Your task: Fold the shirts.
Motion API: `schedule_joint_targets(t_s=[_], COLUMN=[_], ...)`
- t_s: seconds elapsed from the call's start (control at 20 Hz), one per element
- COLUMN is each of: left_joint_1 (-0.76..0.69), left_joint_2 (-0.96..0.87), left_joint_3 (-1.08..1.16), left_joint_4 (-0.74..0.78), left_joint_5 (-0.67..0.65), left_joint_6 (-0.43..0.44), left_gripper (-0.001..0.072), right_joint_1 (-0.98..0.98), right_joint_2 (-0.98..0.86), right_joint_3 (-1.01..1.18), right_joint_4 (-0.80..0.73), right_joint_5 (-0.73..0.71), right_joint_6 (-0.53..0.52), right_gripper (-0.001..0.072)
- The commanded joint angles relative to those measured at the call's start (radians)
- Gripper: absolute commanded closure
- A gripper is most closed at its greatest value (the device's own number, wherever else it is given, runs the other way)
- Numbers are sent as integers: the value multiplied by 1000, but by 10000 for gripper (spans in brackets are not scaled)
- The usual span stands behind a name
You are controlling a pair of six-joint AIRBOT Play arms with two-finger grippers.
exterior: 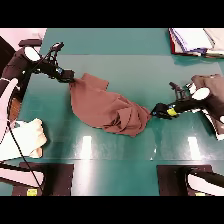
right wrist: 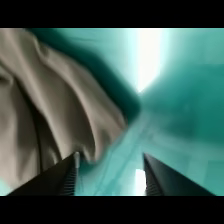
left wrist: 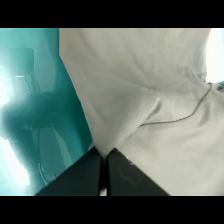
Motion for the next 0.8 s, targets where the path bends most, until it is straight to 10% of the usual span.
schedule_joint_targets(t_s=[0.0, 0.15, 0.75], left_joint_1=[0, 0, 0], left_joint_2=[1, 13, 690], left_joint_3=[3, 4, 261], left_joint_4=[-1, 0, 0], left_joint_5=[-16, -24, 91], left_joint_6=[0, -4, -6], left_gripper=[681, 682, 683], right_joint_1=[60, 86, -91], right_joint_2=[-108, -139, 414], right_joint_3=[45, 118, 724], right_joint_4=[31, -20, -241], right_joint_5=[-51, -51, 103], right_joint_6=[-3, -2, 2], right_gripper=[320, 695, 696])
